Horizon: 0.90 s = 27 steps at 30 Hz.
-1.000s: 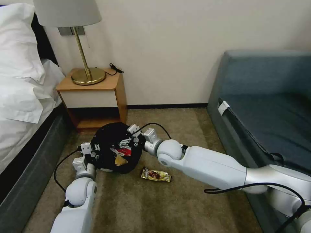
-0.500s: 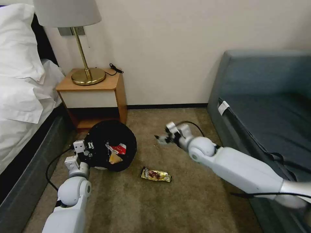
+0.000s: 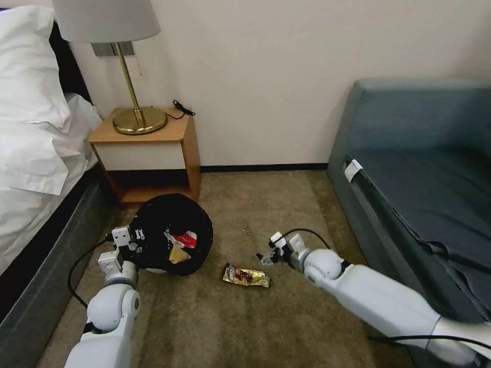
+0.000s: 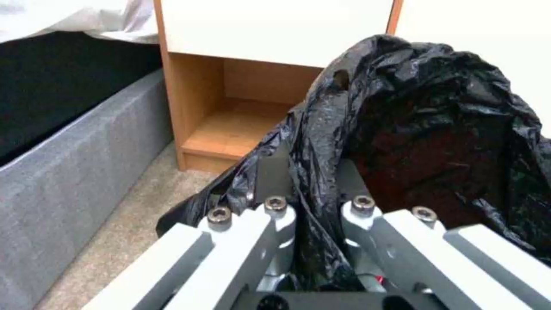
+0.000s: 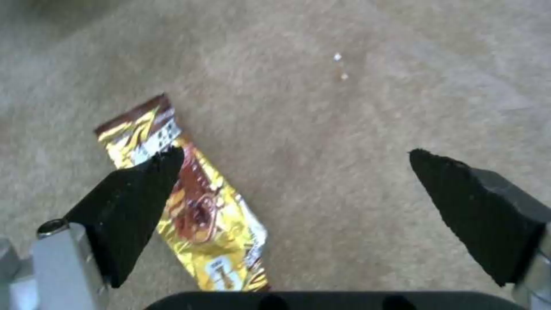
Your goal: Pick up the trash bin, then pick up the garbage on the floor and place it into the trash bin.
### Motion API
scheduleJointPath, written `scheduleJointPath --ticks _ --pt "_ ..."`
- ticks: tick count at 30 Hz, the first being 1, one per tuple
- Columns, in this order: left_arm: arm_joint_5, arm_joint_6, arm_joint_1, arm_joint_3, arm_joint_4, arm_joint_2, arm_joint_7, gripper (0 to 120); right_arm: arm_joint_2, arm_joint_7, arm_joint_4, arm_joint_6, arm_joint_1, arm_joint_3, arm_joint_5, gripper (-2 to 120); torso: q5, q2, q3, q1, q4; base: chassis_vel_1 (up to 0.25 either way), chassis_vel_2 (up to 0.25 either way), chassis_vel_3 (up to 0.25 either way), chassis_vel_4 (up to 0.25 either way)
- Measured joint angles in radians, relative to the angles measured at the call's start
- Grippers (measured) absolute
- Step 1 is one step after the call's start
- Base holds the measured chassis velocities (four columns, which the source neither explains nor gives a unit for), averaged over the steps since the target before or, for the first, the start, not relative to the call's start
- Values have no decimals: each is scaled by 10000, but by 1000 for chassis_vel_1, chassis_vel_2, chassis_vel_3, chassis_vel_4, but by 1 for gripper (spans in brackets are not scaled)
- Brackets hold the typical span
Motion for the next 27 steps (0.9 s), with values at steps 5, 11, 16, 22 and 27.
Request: scheduleJointPath --ticks 5,11,16,22,27 --pt "15 -1 47 -14 -73 -4 -13 4 237 -531 -521 274 -188 177 -501 100 -1 0 0 0 -1 0 0 0 0" --pt "82 -1 118 -15 -93 -53 -33 4 509 -1059 -1278 447 -423 428 -874 100 -1 0 0 0 -1 0 0 0 0" --pt "136 -1 170 -14 -96 -90 -35 4 598 -1879 -1721 511 -736 579 -1266 100 -1 0 0 0 -1 0 0 0 0" --pt "188 -1 176 23 -27 -136 -3 4 619 -2260 -1794 468 -890 612 -1386 100 0 0 0 0 -1 0 0 0 0" --pt "198 -2 181 31 -8 -148 4 4 641 -2731 -1994 508 -854 566 -1530 100 0 -1 0 0 -1 0 0 0 0"
